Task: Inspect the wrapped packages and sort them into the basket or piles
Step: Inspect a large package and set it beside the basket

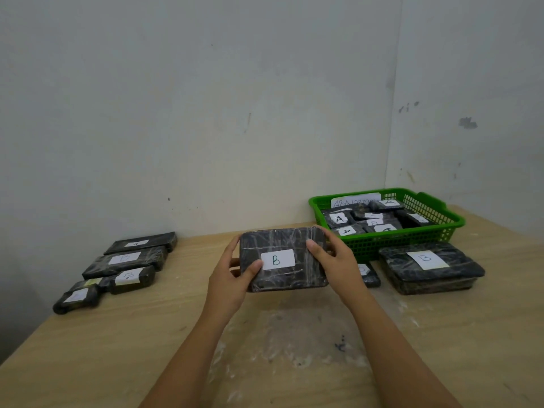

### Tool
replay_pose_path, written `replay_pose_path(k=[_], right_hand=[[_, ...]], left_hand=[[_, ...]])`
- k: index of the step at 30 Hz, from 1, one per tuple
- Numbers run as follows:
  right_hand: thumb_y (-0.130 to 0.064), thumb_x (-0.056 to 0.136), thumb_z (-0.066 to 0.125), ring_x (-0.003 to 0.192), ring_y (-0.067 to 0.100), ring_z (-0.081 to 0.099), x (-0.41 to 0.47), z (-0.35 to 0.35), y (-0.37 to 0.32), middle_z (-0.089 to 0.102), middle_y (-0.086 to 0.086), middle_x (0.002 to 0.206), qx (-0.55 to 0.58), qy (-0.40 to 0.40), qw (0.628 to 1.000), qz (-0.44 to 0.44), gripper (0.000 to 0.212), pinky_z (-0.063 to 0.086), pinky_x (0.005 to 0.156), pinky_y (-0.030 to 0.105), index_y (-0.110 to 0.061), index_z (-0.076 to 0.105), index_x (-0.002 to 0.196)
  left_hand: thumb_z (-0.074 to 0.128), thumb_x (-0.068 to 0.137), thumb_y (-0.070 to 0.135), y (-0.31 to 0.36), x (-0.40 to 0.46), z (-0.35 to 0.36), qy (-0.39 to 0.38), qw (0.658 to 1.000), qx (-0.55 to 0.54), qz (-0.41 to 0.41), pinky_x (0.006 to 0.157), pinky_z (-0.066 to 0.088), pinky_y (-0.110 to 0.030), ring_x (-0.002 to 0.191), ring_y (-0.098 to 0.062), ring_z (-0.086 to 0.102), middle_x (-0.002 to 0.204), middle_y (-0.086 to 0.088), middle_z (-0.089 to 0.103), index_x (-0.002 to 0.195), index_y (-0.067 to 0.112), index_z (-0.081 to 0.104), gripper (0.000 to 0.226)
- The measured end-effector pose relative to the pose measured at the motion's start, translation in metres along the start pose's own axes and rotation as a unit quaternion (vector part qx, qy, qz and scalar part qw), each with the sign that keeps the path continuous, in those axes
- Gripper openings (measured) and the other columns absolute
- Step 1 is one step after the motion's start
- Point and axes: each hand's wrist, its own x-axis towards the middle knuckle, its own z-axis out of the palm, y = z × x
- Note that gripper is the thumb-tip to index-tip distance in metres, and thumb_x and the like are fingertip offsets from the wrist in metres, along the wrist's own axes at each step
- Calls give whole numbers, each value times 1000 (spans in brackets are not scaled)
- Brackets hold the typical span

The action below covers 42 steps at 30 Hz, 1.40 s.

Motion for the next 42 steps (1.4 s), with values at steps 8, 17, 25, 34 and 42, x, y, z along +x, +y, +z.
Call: replay_pose_path(k=[8, 17, 25, 34, 42], right_hand=[[-73, 84, 63, 143, 21, 43, -16, -48, -20, 39, -7, 158, -89, 0, 996, 8, 83, 44, 113, 53, -46, 30, 156], [-33, 88, 79, 90, 25, 75, -35, -170, -21, 72, 6, 111, -50, 163, 984, 50, 47, 64, 80, 45, -20, 58, 129], [-24, 92, 75, 67, 24, 72, -18, -263, -3, 75, 14, 91, -63, 238, 961, 130, 29, 61, 64, 40, -6, 67, 114], [-53, 98, 58, 100, 23, 60, -9, -269, 11, 67, 3, 106, -307, 232, 915, 117, 40, 43, 81, 34, -18, 66, 117], [-50, 103, 49, 84, 18, 54, -11, -257, 16, 58, 1, 94, -289, 249, 914, 135, 38, 39, 72, 35, -15, 57, 115]], left_hand=[[80, 89, 32, 26, 11, 38, -11, 1000, -9, 5, 77, 64, -44, 97, -16, 70, 109, -3, 69, 142, 45, 45, 65], [87, 72, 58, 62, 7, 152, -146, 987, -48, -36, 82, 64, -48, 98, -22, 74, 113, -5, 70, 140, 37, 49, 80], [63, 91, 65, 62, 6, 223, -211, 975, 22, -70, 93, 59, -46, 96, -19, 72, 107, 5, 67, 131, 25, 60, 56], [69, 97, 37, 51, 3, 248, -248, 962, 15, -110, 90, 62, -44, 97, -20, 73, 115, 0, 71, 133, 11, 66, 44], [66, 100, 31, 46, 4, 251, -244, 960, -28, -138, 87, 63, -42, 89, -21, 76, 107, -4, 73, 126, 9, 70, 34]])
